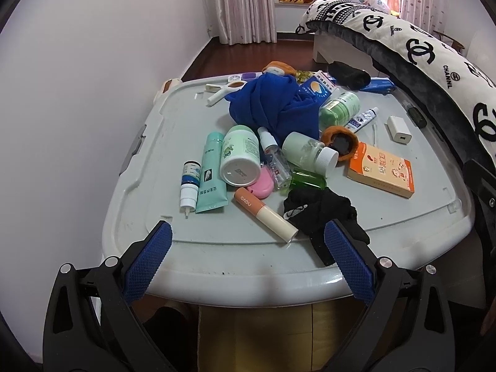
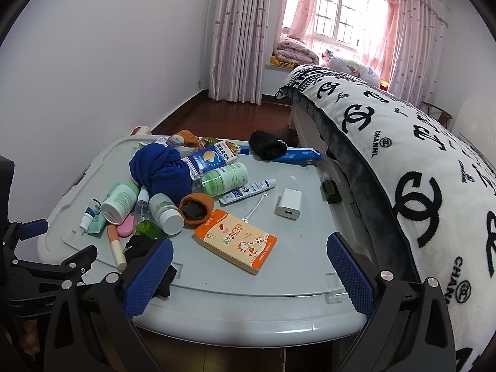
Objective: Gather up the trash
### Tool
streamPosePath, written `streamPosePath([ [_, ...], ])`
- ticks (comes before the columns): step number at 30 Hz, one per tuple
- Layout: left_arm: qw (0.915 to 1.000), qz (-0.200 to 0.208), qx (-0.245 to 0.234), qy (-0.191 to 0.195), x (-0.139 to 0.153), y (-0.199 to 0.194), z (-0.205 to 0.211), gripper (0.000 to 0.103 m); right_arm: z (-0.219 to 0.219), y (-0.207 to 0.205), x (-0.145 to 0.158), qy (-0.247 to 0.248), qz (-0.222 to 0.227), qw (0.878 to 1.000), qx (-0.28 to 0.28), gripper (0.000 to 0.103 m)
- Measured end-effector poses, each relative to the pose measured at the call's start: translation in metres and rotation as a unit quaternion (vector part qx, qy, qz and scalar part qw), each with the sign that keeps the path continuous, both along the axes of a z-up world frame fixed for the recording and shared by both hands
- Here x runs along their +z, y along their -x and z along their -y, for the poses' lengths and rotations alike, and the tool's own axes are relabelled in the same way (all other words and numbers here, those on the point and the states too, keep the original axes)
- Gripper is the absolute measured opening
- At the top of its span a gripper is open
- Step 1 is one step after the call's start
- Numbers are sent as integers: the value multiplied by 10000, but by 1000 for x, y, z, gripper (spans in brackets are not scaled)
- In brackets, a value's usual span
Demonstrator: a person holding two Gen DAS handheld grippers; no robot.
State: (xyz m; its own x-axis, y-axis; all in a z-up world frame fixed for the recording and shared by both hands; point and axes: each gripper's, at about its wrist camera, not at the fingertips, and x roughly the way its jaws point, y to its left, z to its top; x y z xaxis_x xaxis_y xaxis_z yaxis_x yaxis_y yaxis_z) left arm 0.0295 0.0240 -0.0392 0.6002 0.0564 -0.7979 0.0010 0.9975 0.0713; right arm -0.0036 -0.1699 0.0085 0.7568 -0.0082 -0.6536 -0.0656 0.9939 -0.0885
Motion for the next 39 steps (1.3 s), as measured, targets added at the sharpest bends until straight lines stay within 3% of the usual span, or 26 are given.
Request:
streamPosePath([
  [39, 9999, 93, 23, -100, 3, 1, 0, 96, 0, 2, 0, 28, 17, 10000, 67, 98],
])
